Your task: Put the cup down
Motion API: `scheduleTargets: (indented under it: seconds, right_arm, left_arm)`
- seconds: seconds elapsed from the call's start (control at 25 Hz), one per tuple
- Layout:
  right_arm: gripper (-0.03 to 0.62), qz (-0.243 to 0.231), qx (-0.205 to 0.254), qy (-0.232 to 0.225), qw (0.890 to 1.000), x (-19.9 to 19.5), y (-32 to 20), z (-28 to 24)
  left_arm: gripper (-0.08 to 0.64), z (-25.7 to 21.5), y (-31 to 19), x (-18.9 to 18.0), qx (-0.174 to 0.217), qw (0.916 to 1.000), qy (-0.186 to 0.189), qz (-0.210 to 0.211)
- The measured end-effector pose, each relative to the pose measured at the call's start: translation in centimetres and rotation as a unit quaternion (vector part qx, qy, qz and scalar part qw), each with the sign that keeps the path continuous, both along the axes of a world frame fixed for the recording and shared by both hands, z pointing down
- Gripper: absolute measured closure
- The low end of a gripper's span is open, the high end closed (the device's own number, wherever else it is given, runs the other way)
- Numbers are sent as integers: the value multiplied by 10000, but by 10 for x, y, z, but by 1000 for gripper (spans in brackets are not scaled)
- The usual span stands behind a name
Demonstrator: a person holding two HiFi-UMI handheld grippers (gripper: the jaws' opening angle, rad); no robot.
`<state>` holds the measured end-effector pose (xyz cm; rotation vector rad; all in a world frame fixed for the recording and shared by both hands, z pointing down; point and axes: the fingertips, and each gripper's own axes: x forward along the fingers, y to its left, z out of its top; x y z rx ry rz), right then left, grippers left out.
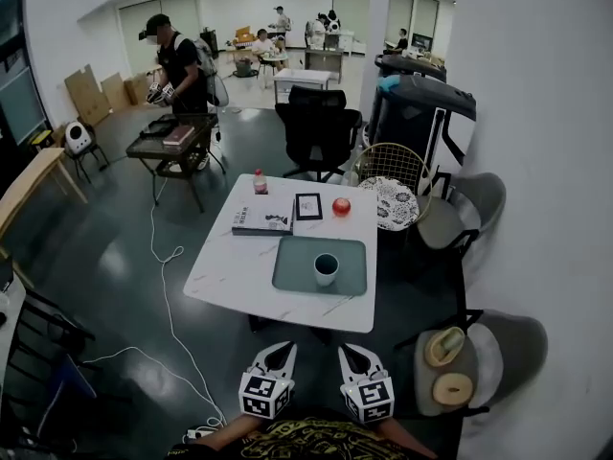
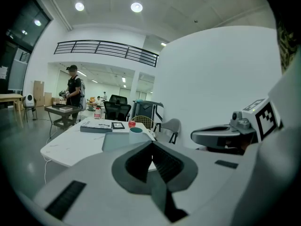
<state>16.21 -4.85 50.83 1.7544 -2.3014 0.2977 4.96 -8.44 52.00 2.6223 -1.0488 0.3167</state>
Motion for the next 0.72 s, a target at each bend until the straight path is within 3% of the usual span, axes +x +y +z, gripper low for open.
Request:
scheduleTargets:
  seconds: [0.36, 0.72]
  right_arm:
    - [585, -126, 50, -75, 9999, 24, 78, 8]
    - [584, -195, -122, -260, 9994, 13, 132, 20]
  left_arm:
    - [549, -10, 92, 1, -146, 9987, 48, -487]
    - [549, -10, 129, 14, 17, 9997, -175, -163]
